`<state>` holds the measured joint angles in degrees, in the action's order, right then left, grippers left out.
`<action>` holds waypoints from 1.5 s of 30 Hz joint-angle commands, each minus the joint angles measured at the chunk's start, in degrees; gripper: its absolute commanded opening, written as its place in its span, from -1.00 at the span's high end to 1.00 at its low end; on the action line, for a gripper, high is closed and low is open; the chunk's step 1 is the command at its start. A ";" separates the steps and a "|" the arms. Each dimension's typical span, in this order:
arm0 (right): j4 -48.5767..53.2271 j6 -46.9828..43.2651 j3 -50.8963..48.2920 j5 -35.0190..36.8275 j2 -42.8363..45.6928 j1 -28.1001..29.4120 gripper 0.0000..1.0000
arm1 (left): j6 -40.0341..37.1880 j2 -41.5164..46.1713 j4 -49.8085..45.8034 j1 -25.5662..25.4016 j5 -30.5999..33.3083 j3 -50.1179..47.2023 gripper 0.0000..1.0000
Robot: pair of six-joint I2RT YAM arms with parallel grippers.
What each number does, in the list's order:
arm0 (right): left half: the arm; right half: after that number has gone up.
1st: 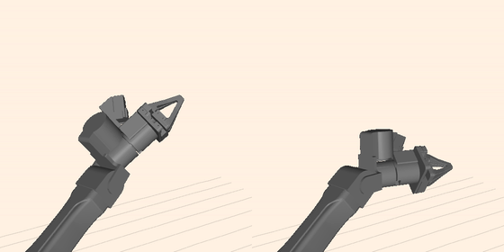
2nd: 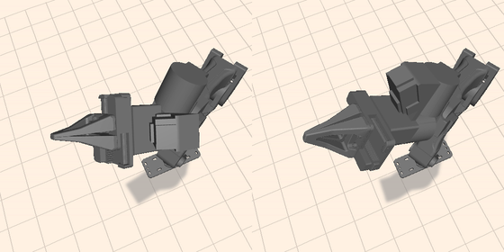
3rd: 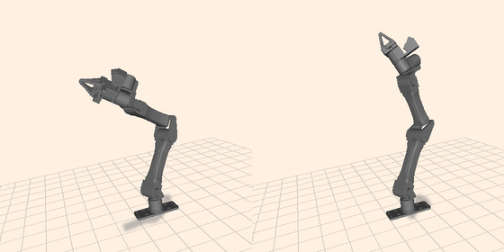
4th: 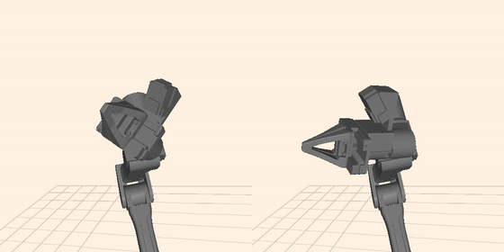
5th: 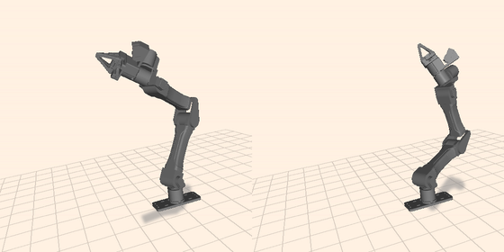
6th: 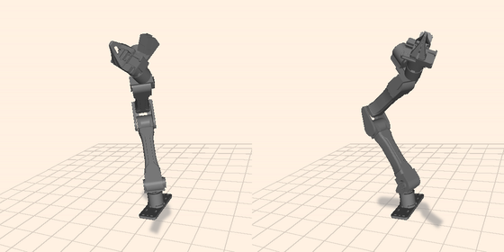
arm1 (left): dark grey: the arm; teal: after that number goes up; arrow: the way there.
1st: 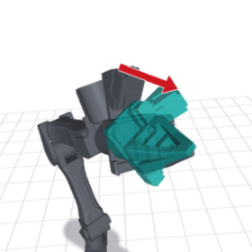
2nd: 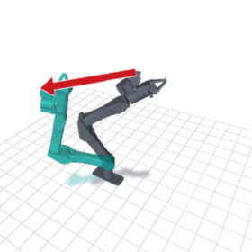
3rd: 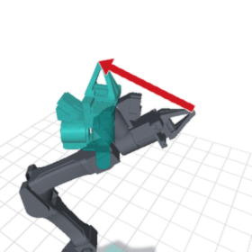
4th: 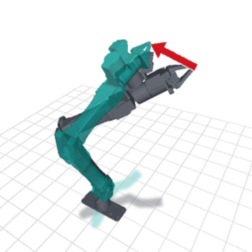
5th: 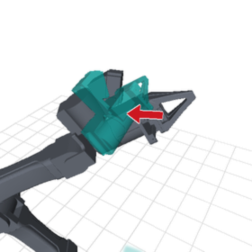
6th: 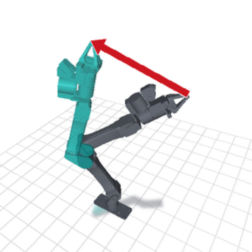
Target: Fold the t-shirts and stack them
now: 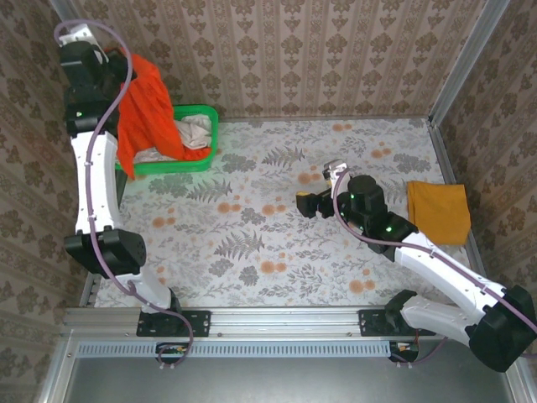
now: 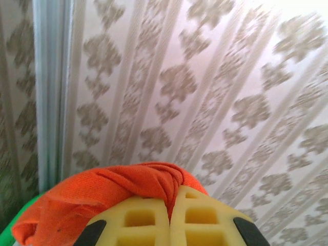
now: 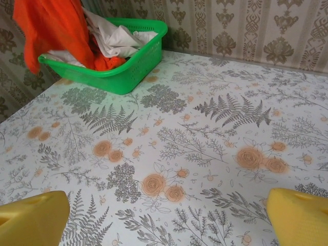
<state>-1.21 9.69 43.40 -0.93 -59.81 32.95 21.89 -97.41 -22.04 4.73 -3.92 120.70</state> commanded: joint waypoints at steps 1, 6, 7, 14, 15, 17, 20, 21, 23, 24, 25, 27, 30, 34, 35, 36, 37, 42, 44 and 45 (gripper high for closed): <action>-2.25 1.36 0.90 -1.16 -0.41 0.45 -1.00 | -2.99 2.00 -2.01 -1.56 -3.06 8.16 1.00; -3.50 2.14 0.27 -1.53 -0.73 0.45 -1.00 | -4.88 3.65 -3.99 -4.47 -3.74 14.68 1.00; -3.81 2.20 0.20 -1.62 -0.84 0.45 -1.00 | -6.23 4.48 -3.97 -5.77 -2.35 14.91 1.00; -5.39 3.13 -0.37 -2.41 -1.27 0.49 -1.00 | -11.87 7.78 -3.87 -14.07 1.20 16.15 1.00; -5.70 3.34 -0.63 -2.41 -1.28 0.45 -1.00 | -11.92 8.15 -4.21 -15.06 1.11 15.93 1.00; -6.16 3.58 -1.02 -2.41 -1.28 0.48 -1.00 | -12.34 9.11 -4.29 -17.21 1.10 15.00 1.00; -6.38 3.93 -1.33 -2.52 -1.05 0.46 -1.00 | -13.17 10.63 -3.11 -21.05 1.63 12.65 1.00; -6.67 4.09 -1.64 -2.53 -0.90 0.50 -1.00 | -13.43 10.96 -3.06 -22.63 1.72 12.16 1.00; -7.17 4.19 -2.04 -2.49 -0.92 0.45 -1.00 | -14.01 11.34 -2.84 -25.81 2.02 10.87 1.00; -7.47 4.37 -2.22 -2.42 -0.95 0.46 -1.00 | -14.32 11.68 -2.42 -27.51 2.18 9.53 1.00; -7.70 4.51 -2.35 -2.48 -0.97 0.46 -1.00 | -14.46 12.05 -1.82 -29.04 2.12 8.04 1.00; -7.87 4.59 -2.51 -2.76 -0.83 0.49 -1.00 | -13.92 12.40 -0.85 -30.43 2.07 5.05 1.00; -7.41 4.55 -2.92 -2.76 -0.16 0.49 -1.00 | -12.78 11.65 -0.39 -34.43 1.55 1.05 1.00; -6.96 4.10 -4.14 -1.70 1.02 0.45 -1.00 | -9.21 9.28 0.85 -35.23 -0.91 -4.45 1.00; -6.83 4.11 -4.45 -1.40 1.08 0.45 -1.00 | -8.26 8.58 1.26 -35.23 -1.52 -5.70 1.00; -6.79 4.24 -4.71 -1.22 1.19 0.45 -1.00 | -7.52 7.57 1.85 -35.23 -2.51 -6.99 1.00; -6.78 4.45 -5.03 -1.14 1.40 0.45 -1.00 | -7.12 6.10 1.66 -35.23 -3.39 -7.68 1.00; -6.21 5.32 -6.30 -0.80 2.48 0.45 -1.00 | -5.85 -4.43 -2.05 -35.23 -5.49 -4.04 1.00; -5.18 5.23 -6.47 -0.17 3.17 0.45 -1.00 | -5.39 -10.04 -5.39 -35.38 -7.01 0.65 1.00; -4.67 5.16 -6.65 0.45 3.53 0.45 -1.00 | -4.82 -13.03 -6.60 -35.47 -7.80 3.31 1.00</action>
<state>-7.05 13.93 37.56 -1.98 -58.24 33.06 14.90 -106.08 -26.28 -30.46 -8.47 118.52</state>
